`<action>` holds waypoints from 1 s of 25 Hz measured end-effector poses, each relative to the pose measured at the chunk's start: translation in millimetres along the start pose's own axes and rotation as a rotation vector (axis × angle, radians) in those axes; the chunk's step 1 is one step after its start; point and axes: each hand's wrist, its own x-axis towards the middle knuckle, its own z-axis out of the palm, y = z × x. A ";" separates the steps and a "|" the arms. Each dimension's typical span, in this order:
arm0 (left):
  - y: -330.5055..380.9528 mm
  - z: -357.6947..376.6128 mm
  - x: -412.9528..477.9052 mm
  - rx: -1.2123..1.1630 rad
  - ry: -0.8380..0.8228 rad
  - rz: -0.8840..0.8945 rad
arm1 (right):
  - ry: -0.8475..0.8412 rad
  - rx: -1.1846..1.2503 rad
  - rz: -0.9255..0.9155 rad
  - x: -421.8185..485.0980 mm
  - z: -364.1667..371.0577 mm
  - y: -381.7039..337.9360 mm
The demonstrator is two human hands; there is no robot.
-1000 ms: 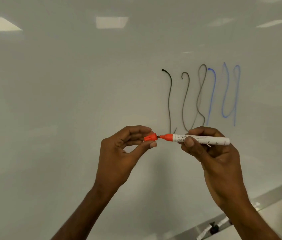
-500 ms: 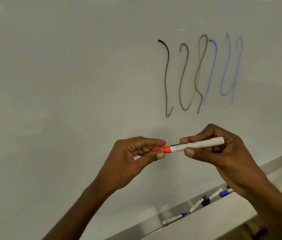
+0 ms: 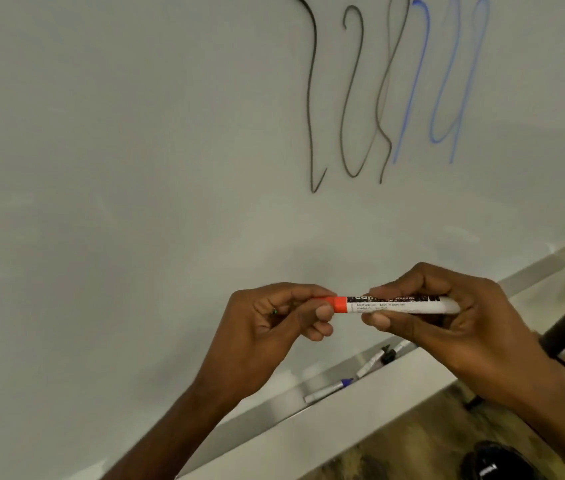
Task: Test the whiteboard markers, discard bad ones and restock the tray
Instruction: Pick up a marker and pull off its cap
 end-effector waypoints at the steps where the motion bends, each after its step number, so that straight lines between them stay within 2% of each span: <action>1: -1.9 4.4 -1.5 -0.003 -0.014 -0.006 | 0.013 0.036 0.016 -4.6 0.5 3.6; 5: -24.2 30.5 -3.0 -0.003 -0.115 -0.124 | -0.046 0.072 0.179 -20.5 -9.6 41.6; 7: -41.4 55.1 3.9 0.021 -0.188 -0.191 | 0.014 0.255 0.320 -29.5 -20.6 73.5; 10: -77.4 111.9 19.0 -0.039 -0.200 -0.304 | 0.405 0.746 0.529 -47.7 -39.3 134.5; 12: -105.8 161.7 22.0 -0.040 -0.196 -0.364 | 0.678 0.884 0.640 -66.2 -48.2 178.2; 14: -137.2 218.1 19.8 -0.030 -0.222 -0.450 | 0.840 0.972 0.769 -89.5 -61.6 225.3; 18: -190.9 335.8 22.0 0.009 -0.326 -0.660 | 1.025 1.015 1.025 -135.3 -108.3 310.4; 21: -221.5 415.0 37.9 -0.016 -0.358 -0.858 | 1.109 0.940 1.173 -166.2 -145.1 383.8; 25: -259.3 498.6 63.2 0.023 -0.443 -0.974 | 1.231 0.922 1.330 -184.7 -189.7 455.5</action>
